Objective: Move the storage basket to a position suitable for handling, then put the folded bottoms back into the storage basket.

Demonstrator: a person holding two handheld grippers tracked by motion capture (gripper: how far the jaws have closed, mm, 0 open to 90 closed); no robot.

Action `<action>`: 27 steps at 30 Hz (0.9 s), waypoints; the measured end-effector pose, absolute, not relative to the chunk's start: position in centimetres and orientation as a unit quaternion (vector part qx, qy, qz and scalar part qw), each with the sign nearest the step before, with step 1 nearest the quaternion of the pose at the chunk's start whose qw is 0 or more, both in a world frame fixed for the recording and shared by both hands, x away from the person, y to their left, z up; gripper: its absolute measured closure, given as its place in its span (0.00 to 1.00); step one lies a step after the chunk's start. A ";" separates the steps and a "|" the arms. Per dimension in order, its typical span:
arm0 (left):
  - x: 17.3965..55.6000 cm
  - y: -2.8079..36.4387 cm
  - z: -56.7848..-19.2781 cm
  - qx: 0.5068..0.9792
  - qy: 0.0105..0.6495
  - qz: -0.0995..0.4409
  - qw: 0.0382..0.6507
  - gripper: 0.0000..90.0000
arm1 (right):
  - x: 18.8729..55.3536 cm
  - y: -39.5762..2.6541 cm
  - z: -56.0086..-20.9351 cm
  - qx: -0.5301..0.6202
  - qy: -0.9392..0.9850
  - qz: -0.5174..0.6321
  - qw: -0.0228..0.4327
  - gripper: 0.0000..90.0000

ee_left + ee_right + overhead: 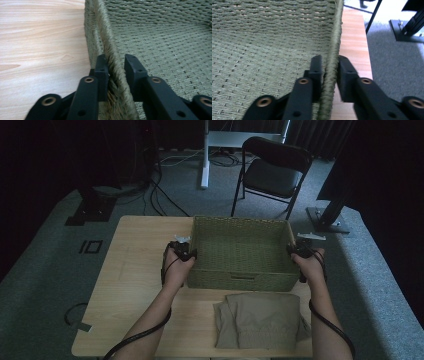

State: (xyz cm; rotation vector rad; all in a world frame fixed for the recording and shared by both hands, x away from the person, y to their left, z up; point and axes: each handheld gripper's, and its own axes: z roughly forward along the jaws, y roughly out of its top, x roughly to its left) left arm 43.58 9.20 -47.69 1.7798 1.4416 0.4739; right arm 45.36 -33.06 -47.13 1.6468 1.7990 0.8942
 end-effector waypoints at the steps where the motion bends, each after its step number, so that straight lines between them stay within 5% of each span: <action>1: 43.7 9.3 -47.8 0.696 0.571 0.177 0.398 0.73 | 45.4 -33.2 -47.2 0.611 0.668 0.331 0.266 0.77; 4: 44.1 9.4 -48.0 0.706 0.559 0.182 0.394 0.46 | 45.8 -33.3 -47.4 0.604 0.674 0.340 0.257 0.64; 11: 44.7 9.7 -48.0 0.722 0.535 0.201 0.389 0.23 | 46.4 -33.2 -47.1 0.597 0.672 0.363 0.245 0.42; 18: 44.6 9.6 -46.6 0.741 0.506 0.207 0.389 0.21 | 46.5 -33.5 -45.7 0.578 0.677 0.378 0.253 0.26; 27: 44.5 10.3 -44.7 0.742 0.494 0.187 0.413 0.21 | 46.0 -33.4 -44.2 0.555 0.683 0.392 0.267 0.25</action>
